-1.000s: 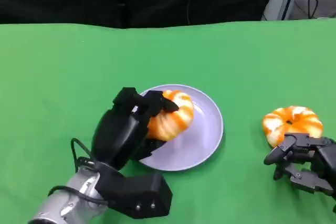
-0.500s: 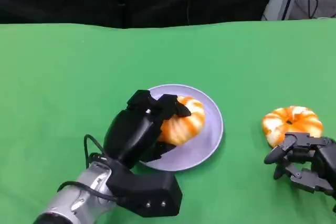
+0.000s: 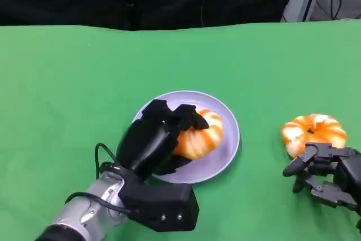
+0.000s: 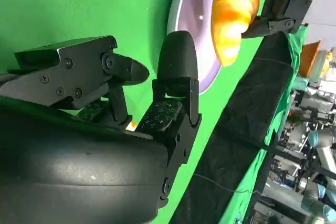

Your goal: Grasp the bread from the table and place it into the plate.

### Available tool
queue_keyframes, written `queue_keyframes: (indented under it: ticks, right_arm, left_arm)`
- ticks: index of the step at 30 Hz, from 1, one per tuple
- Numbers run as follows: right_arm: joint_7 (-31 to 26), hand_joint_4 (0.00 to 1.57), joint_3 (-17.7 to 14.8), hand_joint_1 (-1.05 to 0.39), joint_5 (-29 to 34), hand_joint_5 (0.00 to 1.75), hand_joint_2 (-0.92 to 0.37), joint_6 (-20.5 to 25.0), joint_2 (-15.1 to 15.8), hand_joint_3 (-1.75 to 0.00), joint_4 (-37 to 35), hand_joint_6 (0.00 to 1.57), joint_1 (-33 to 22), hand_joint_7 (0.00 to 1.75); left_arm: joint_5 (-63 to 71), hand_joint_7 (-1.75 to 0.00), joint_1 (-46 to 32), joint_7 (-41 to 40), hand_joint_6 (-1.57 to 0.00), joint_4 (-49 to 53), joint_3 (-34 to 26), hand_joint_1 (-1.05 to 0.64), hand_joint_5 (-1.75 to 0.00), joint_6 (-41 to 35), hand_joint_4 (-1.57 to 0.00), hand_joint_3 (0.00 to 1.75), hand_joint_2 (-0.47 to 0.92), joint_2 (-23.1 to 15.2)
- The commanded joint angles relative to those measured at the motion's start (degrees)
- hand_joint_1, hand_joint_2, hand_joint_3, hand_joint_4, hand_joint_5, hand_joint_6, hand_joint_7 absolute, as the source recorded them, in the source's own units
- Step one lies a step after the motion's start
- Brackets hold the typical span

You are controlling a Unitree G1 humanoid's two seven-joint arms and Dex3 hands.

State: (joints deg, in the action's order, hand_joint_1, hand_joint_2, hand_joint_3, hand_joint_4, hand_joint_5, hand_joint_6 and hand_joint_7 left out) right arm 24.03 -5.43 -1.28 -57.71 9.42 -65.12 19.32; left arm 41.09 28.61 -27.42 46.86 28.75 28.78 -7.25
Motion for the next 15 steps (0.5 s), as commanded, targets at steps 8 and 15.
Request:
queue_keyframes:
  ticks: [8, 15]
  right_arm:
    - [0.0, 0.89, -0.3, 0.05, -0.5, 1.34, -0.82, -0.3, 0.4, -0.61, -0.1, 0.95, -0.4, 0.97]
    - [-1.5, 0.88, 0.1, 0.03, 1.0, 1.35, -0.81, -1.0, 1.0, -0.63, -0.2, 0.94, -0.4, 0.97]
  left_arm:
    - [1.1, -0.82, 1.3, 1.9, -0.59, -0.9, 0.6, -0.20, -1.37, -2.4, -0.33, 0.09, 0.92, -0.9]
    - [1.6, -0.35, 1.6, 2.7, -0.82, -0.7, 0.8, -0.33, -1.11, -3.0, -0.44, 0.09, 0.92, -1.1]
